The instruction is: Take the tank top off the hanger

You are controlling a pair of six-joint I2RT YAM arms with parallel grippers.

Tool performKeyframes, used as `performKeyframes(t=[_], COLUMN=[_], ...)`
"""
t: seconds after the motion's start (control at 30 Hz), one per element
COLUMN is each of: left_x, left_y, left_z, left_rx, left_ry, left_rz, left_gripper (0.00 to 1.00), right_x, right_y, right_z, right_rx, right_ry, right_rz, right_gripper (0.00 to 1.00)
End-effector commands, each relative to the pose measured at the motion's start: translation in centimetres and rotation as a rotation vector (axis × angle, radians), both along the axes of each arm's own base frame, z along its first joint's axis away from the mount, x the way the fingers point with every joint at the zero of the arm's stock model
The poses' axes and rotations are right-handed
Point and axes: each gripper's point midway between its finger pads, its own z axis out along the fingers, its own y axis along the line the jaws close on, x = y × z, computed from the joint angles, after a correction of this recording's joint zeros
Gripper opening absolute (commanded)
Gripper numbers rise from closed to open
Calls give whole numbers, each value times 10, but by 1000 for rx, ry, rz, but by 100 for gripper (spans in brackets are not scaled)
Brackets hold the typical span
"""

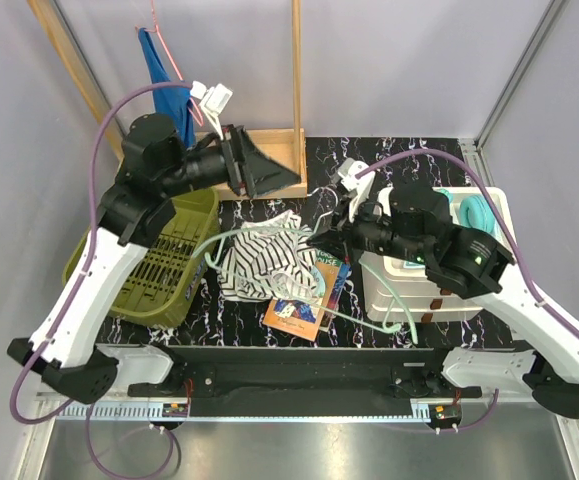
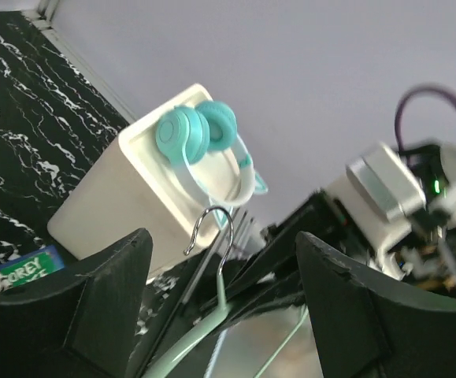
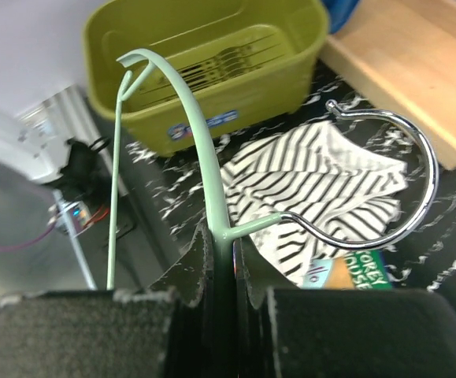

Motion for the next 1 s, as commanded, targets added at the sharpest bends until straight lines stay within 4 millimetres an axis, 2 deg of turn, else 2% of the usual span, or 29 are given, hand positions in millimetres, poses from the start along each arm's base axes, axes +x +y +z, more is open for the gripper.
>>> performKeyframes(t=[0.0,0.03,0.07,0.13,0.17,0.23,0.27,0.37,0.5,0.6,0.63,0.73,0.87,0.9,0.93,0.97], left_x=[-67,-78,-80,-98,-101,-113,-114,-117,-121,-129,-132,-139,-138,-133,-132,-132], left_y=[20,20,18,23,23,25,25,22,15,11,10,10,15,16,17,18], left_z=[6,-2,-24,-37,-54,-63,-72,-82,-92,-101,-108,-116,-121,-122,-123,-120], left_rx=[40,41,60,58,70,69,76,85,98,109,117,123,137,143,144,139], left_ry=[-236,-222,-166,-144,-104,-80,-52,-14,23,57,79,115,130,133,141,137], left_rz=[-204,-259,-288,-344,-368,-402,-404,-408,-428,-464,-476,-493,-428,-389,-370,-353], left_gripper=[78,78,78,78,79,79,79,77,70,60,53,41,0,0,0,0], right_x=[-43,-47,-51,-58,-61,-63,-66,-66,-61,-58,-56,-51,-46,-47,-46,-46], right_y=[-16,-18,-20,-22,-21,-18,-16,-9,-6,-2,-1,3,6,6,5,5], right_z=[26,28,30,33,33,29,29,24,21,21,21,21,17,16,16,15], right_rx=[111,127,138,158,162,157,158,147,146,146,144,147,149,152,154,161], right_ry=[20,31,39,59,71,102,112,144,166,174,177,187,207,219,224,244], right_rz=[123,125,135,146,160,174,192,208,185,178,175,153,131,128,118,106], right_gripper=[0,0,0,0,0,0,0,0,0,0,0,0,0,1,7,17])
